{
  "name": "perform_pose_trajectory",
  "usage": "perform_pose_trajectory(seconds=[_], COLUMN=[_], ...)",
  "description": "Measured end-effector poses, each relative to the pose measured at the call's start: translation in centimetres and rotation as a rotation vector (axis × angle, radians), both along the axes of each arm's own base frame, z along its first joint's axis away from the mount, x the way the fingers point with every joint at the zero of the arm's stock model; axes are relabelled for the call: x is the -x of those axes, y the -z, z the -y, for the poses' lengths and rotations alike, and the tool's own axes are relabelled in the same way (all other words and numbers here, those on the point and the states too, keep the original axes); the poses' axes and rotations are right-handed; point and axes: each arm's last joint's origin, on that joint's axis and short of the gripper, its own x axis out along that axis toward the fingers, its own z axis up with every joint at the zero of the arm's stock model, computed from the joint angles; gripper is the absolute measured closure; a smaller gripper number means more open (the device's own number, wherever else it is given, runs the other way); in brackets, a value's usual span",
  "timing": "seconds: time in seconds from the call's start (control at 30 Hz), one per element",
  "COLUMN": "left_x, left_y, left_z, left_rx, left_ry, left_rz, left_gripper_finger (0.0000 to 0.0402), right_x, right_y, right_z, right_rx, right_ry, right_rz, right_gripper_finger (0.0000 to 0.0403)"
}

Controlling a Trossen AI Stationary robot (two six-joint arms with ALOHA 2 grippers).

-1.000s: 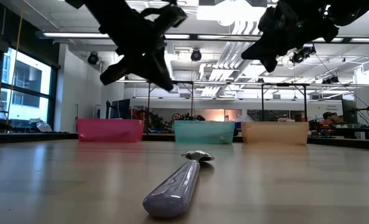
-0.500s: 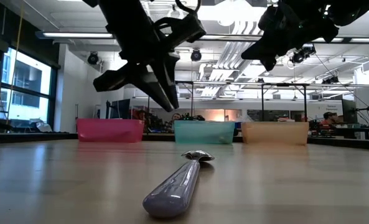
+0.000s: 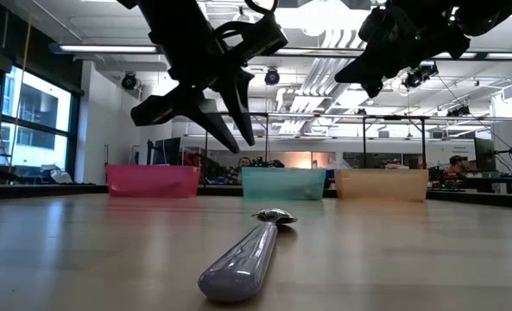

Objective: Sort silverware by color (type)
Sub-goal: Put the purple spoon into the pink bin

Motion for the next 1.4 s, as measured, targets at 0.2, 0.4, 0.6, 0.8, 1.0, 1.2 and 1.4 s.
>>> perform_pose_trajectory(seconds=[0.2,0.4,0.6,0.8,1.0,1.2,1.4], left_x=[-0.1,-0.4,-0.3,-0.3,-0.4,-0.6,-0.6], left_y=[0.0,-0.7,-0.6,-0.6,-0.7,-1.0,-1.0], left_z=[0.1,0.2,0.2,0.3,0.9,1.5,1.7], left_rx=[0.019,0.023,0.024,0.058,0.080,0.115,0.135], left_ry=[0.011,0.015,0.016,0.036,0.053,0.077,0.083], left_rz=[0.004,0.025,0.008,0.001,0.022,0.068,0.068], left_gripper_finger=[0.0327,0.0327,0.0327,0.0327,0.0328,0.0328,0.0349], right_x=[0.0,0.0,0.0,0.0,0.0,0.0,0.0], right_y=[0.0,0.0,0.0,0.0,0.0,0.0,0.0], right_z=[0.0,0.0,0.0,0.0,0.0,0.0,0.0], right_rx=[0.004,0.017,0.015,0.015,0.023,0.023,0.024], right_ry=[-0.001,-0.006,-0.006,-0.006,-0.008,-0.009,-0.009], right_rz=[0.000,-0.001,-0.003,-0.003,-0.004,-0.004,-0.004], right_gripper_finger=[0.0403,0.0403,0.0402,0.0402,0.0402,0.0402,0.0402])
